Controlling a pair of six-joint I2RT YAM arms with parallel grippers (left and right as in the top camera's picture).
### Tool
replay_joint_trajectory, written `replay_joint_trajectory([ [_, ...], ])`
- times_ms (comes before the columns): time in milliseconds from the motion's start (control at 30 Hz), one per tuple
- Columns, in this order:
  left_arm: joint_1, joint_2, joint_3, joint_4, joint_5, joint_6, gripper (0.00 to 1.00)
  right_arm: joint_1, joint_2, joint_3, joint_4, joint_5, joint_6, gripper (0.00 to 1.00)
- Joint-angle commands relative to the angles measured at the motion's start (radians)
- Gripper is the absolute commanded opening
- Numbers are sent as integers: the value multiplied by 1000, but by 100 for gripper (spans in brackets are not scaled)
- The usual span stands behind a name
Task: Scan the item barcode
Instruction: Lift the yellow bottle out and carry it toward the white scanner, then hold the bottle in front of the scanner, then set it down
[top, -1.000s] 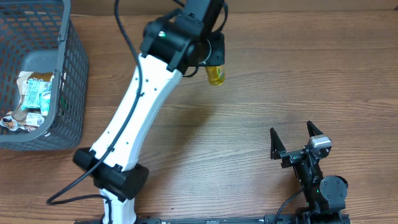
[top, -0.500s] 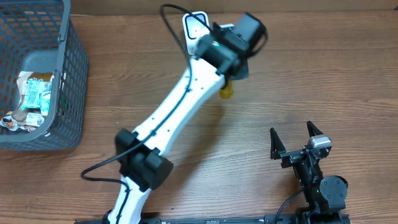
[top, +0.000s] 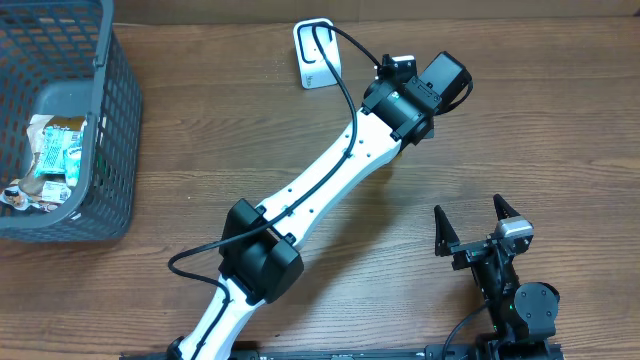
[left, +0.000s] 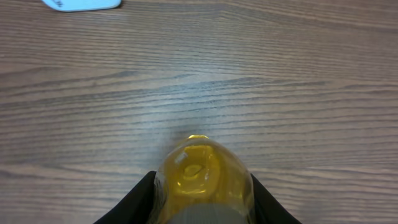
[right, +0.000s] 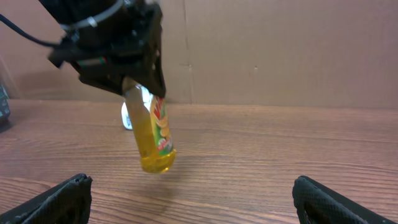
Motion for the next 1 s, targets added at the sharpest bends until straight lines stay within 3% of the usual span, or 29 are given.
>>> replay_joint_trajectory([
  [0, -13, 32, 11, 21, -32, 72, 4, -2, -10, -11, 4, 2, -5, 100],
  [967, -37, 52, -16, 26, -28, 71, 6, -2, -10, -11, 4, 2, -5, 100],
])
